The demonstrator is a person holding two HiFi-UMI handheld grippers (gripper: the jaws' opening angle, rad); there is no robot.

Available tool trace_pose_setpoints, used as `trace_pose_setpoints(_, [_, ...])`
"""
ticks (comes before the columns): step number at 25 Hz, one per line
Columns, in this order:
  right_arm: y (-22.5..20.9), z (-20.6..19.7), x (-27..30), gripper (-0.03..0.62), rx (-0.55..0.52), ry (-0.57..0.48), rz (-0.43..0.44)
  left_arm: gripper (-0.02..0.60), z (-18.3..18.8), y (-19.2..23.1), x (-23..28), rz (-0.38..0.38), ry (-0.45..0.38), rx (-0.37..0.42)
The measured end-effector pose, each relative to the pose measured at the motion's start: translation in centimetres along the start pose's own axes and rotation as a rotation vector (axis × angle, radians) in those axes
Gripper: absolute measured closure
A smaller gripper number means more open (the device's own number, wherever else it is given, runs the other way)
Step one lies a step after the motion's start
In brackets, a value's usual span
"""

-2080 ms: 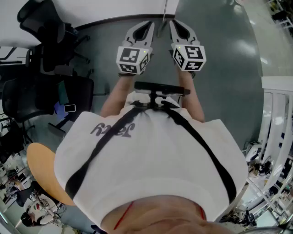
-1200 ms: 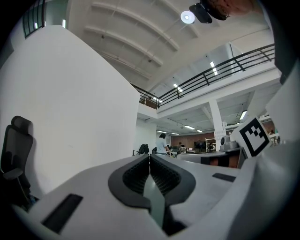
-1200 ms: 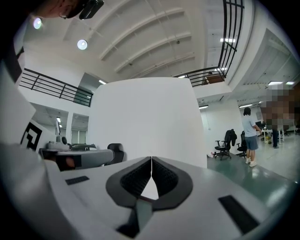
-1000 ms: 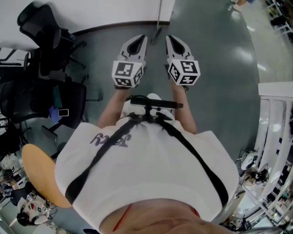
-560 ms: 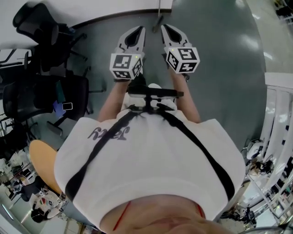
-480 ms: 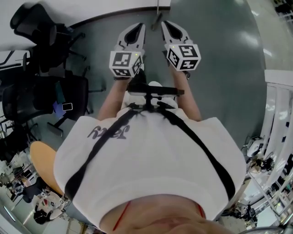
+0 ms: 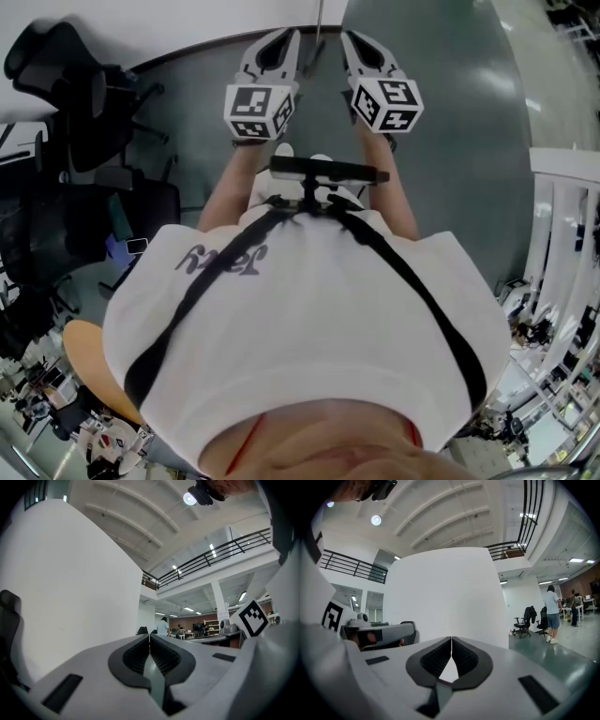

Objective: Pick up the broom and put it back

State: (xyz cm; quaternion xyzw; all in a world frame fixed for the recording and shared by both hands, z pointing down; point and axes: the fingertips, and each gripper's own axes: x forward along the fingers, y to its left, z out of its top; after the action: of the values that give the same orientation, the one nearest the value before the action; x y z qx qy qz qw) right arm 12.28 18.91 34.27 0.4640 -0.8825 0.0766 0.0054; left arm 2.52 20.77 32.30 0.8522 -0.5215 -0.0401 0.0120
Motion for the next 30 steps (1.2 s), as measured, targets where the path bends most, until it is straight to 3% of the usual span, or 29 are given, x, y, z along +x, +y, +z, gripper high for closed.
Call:
trace_pose_setpoints(4, [-0.7,1.4,4.1,0.588,-0.008,-0.008,-0.027,0.568,1.0,4.9,2.3,0.013,-0.020,-0.013])
trace_pose_setpoints(11, [-1.7,0.9,8.4,0.586,-0.003,0.015,-0.058,0.568,-0.5,10.0,5.0,0.018,0.006,-0.050])
trace_pose_setpoints(19, [-4.7,0.0,11.8,0.587,0.010,0.061,-0.043,0.568,-2.3,9.7,9.3,-0.012,0.041,-0.088])
trace_pose_setpoints(30, [-14.4,3.6,19.8,0.586,0.015,-0.013,0.006,0.568,-1.7,10.1,21.5,-0.022,0.027,-0.016])
